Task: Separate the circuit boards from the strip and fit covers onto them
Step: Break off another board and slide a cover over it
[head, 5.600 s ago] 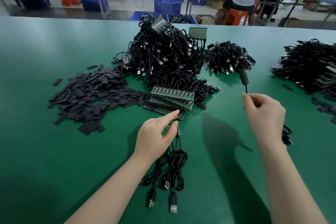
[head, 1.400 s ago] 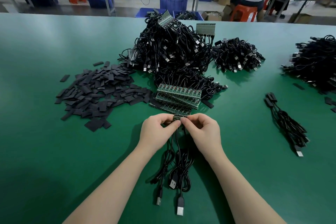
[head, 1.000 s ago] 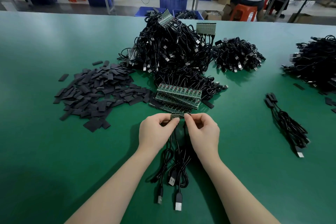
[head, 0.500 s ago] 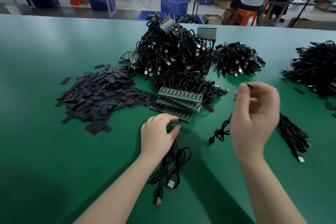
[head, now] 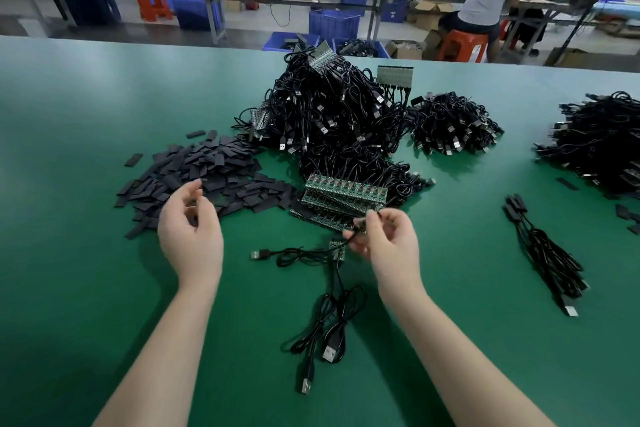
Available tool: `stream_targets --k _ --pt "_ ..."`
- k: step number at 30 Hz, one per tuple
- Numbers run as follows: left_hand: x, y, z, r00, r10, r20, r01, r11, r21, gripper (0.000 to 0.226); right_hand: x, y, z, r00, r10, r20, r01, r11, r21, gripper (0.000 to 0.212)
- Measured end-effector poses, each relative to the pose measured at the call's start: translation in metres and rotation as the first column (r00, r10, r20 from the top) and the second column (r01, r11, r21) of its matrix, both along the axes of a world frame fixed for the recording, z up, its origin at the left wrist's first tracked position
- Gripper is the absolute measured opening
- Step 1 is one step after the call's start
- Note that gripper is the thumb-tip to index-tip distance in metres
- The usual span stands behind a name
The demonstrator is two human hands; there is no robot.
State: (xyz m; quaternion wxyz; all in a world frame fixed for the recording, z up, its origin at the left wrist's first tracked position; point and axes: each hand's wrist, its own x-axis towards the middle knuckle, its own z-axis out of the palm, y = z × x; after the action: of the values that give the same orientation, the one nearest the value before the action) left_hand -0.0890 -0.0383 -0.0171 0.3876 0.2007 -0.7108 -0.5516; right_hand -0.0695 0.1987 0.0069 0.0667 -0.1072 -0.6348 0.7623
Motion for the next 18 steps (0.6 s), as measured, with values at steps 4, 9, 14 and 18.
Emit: stream_targets --k 4,9,14,18 --pt "-0.027 -0.015 0.002 0.957 -0.029 0.287 0.120 0.945 -0.305 0.031 0.004 0.006 -0.033 0.997 0.048 -0.062 -0.019 0.916 0.400 0.008" --pt "-0.070 -0.015 0.012 0.885 -0.048 0.463 0.398 0.595 -0.698 0.036 0.006 0.002 -0.037 0.975 0.223 -0.011 -0.172 0.784 0.596 0.016" --pt "-0.099 -0.018 0.022 0.686 0.199 0.700 0.690 0.127 -0.712 0.036 0.004 0.007 -0.036 0.974 0.219 -0.049 -0.152 0.804 0.574 0.013" --pt "-0.100 -0.014 0.023 0.737 0.228 0.637 0.638 0.079 -0.766 0.028 0.004 0.006 -0.037 0.974 0.220 -0.060 -0.150 0.814 0.561 0.012"
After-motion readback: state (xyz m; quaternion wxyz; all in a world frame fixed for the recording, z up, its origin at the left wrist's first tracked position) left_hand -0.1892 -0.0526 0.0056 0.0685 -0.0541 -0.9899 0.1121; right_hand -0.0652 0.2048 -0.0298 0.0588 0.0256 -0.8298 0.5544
